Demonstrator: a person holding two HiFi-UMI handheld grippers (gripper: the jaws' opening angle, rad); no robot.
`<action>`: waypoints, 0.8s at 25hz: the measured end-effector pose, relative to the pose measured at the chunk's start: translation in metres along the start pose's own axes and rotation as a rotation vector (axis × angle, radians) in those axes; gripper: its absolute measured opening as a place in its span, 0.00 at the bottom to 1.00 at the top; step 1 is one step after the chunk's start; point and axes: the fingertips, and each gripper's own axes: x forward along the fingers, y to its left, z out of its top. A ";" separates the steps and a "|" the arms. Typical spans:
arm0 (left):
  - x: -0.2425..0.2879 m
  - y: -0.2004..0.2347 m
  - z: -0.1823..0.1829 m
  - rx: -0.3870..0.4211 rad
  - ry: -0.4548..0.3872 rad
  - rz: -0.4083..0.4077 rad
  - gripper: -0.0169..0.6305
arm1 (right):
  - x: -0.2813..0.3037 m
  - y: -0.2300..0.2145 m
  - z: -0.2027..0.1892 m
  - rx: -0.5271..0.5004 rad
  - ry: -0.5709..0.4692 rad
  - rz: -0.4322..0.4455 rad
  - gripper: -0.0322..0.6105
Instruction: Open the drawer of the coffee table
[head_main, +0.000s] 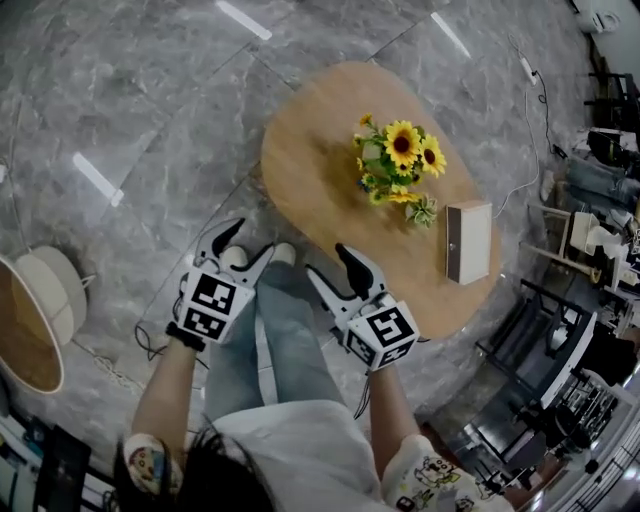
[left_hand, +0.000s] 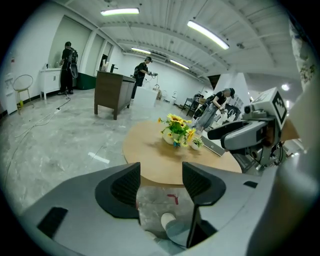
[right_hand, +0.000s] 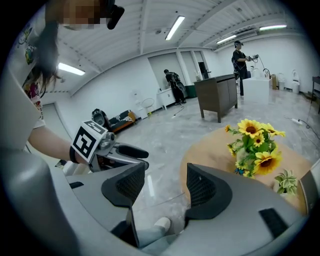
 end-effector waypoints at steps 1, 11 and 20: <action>0.006 0.004 -0.005 0.001 0.000 -0.003 0.40 | 0.005 -0.001 -0.004 -0.003 0.008 0.000 0.41; 0.070 0.052 -0.075 0.052 0.066 -0.014 0.40 | 0.062 -0.009 -0.054 -0.002 0.075 0.040 0.41; 0.132 0.073 -0.116 0.167 0.144 -0.073 0.40 | 0.111 -0.022 -0.084 -0.040 0.122 0.046 0.41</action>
